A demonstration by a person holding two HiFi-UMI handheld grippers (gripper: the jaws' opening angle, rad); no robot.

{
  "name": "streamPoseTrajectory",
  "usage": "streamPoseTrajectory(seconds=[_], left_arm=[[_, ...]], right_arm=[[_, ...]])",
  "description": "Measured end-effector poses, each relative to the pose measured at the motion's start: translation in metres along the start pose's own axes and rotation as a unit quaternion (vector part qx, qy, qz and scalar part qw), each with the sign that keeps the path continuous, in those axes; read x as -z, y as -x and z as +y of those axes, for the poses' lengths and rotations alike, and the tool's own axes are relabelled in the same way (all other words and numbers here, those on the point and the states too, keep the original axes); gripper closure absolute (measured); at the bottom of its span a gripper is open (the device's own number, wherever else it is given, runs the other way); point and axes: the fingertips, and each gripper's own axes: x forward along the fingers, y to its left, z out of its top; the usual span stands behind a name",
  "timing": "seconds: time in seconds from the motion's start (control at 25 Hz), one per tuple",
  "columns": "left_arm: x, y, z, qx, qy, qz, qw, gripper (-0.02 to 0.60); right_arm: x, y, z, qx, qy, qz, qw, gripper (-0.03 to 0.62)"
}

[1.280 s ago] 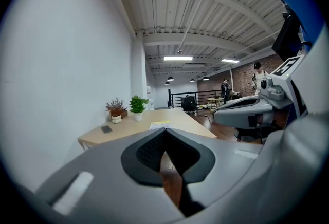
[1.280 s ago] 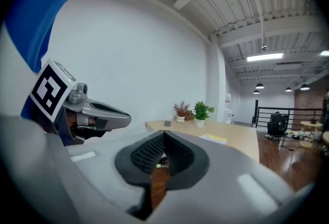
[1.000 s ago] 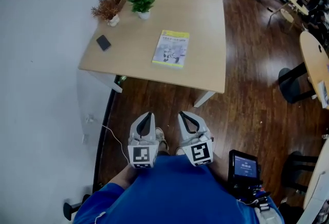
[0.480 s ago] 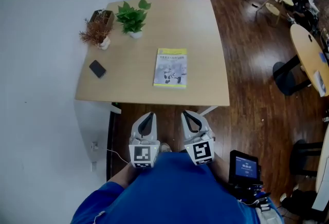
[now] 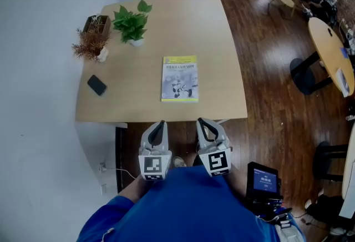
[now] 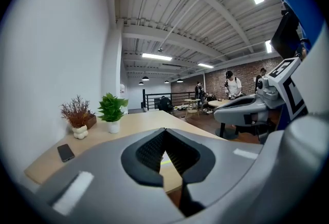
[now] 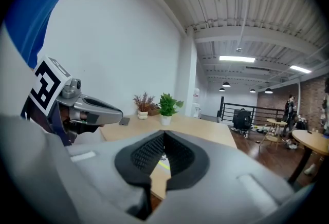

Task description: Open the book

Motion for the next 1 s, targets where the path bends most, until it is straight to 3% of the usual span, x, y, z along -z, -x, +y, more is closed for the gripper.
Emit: streamPoseTrajectory(seconds=[0.64,1.0], left_arm=[[-0.008,-0.158,-0.018,-0.002,-0.008,0.054,0.9985,0.574],[0.0,-0.218,-0.037,-0.007,-0.015,0.094,0.9954,0.574]], right_arm=[[0.02,-0.09,-0.127,-0.018,-0.022,0.022,0.999,0.591],[0.048,-0.12,-0.167,-0.049,-0.047,0.051,0.996,0.591]])
